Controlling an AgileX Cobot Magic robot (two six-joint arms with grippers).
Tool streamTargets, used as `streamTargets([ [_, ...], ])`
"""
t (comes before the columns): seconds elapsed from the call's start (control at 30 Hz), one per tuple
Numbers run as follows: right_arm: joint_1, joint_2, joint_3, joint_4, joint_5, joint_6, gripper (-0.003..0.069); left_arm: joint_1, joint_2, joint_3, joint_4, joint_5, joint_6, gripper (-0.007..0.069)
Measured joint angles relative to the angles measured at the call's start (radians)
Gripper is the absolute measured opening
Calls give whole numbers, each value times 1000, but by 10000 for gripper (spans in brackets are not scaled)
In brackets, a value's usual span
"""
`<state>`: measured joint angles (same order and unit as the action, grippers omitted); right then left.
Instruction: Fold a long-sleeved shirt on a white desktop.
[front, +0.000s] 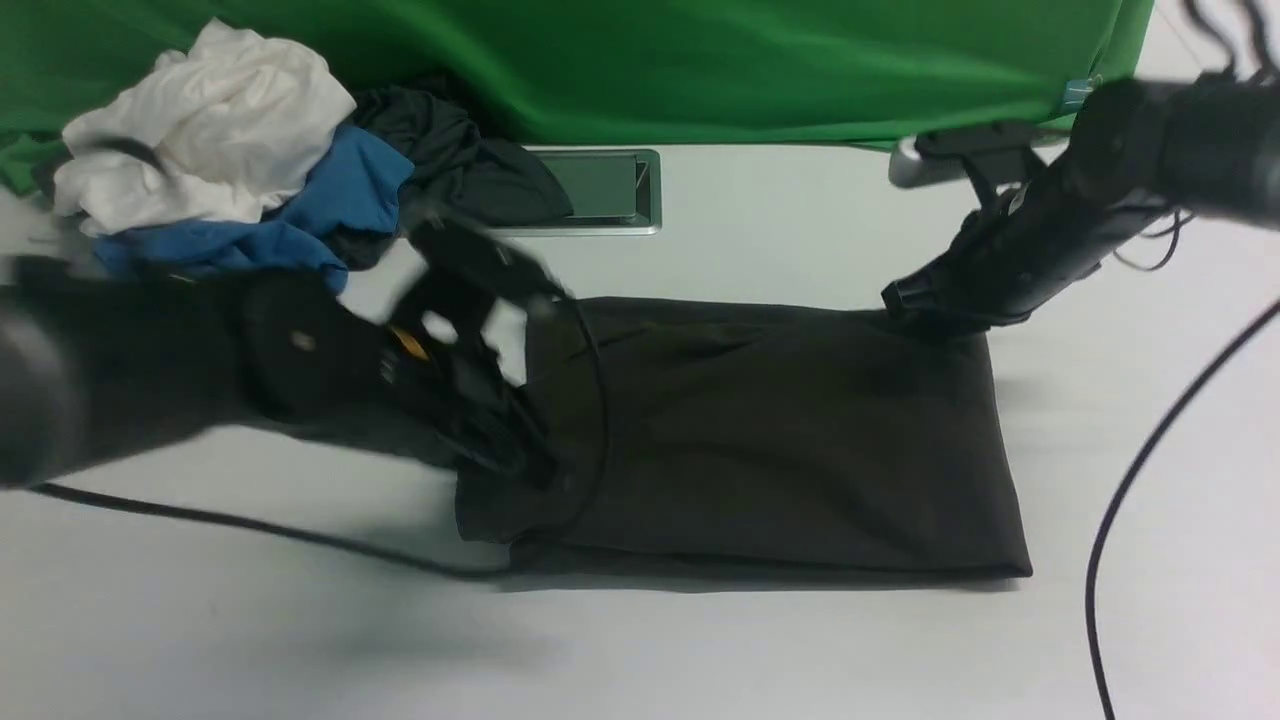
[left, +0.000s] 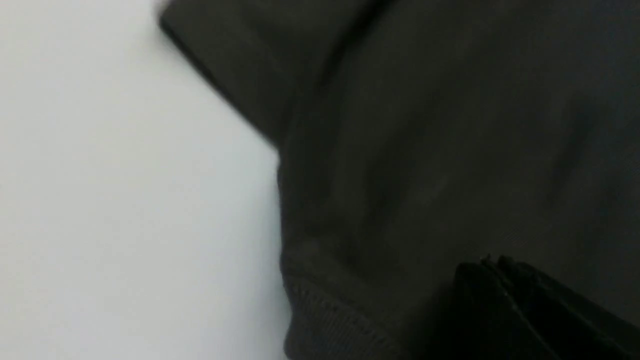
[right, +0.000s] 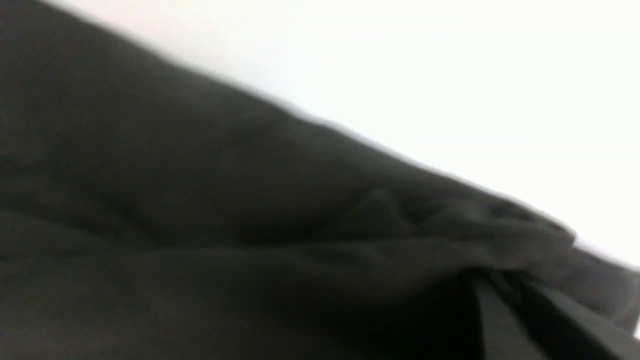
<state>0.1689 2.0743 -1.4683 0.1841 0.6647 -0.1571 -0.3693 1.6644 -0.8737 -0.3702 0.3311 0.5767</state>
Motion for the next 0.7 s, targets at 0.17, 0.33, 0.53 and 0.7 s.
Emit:
streamTargets([
  [0.17, -8, 36, -44, 7, 10, -5, 69, 0, 90, -3, 58, -29, 1, 17],
  [0.33, -8, -20, -76, 0, 68, -16, 68, 0, 48, -27, 111, -22, 1, 17],
  [0.53, -10, -291, -67, -6, 167, -22, 68, 1, -220, -70, 119, -7, -31, 17],
  [0.7, -10, -597, 90, -19, 207, -11, 67, 1, -554, -11, 115, -42, -60, 17],
])
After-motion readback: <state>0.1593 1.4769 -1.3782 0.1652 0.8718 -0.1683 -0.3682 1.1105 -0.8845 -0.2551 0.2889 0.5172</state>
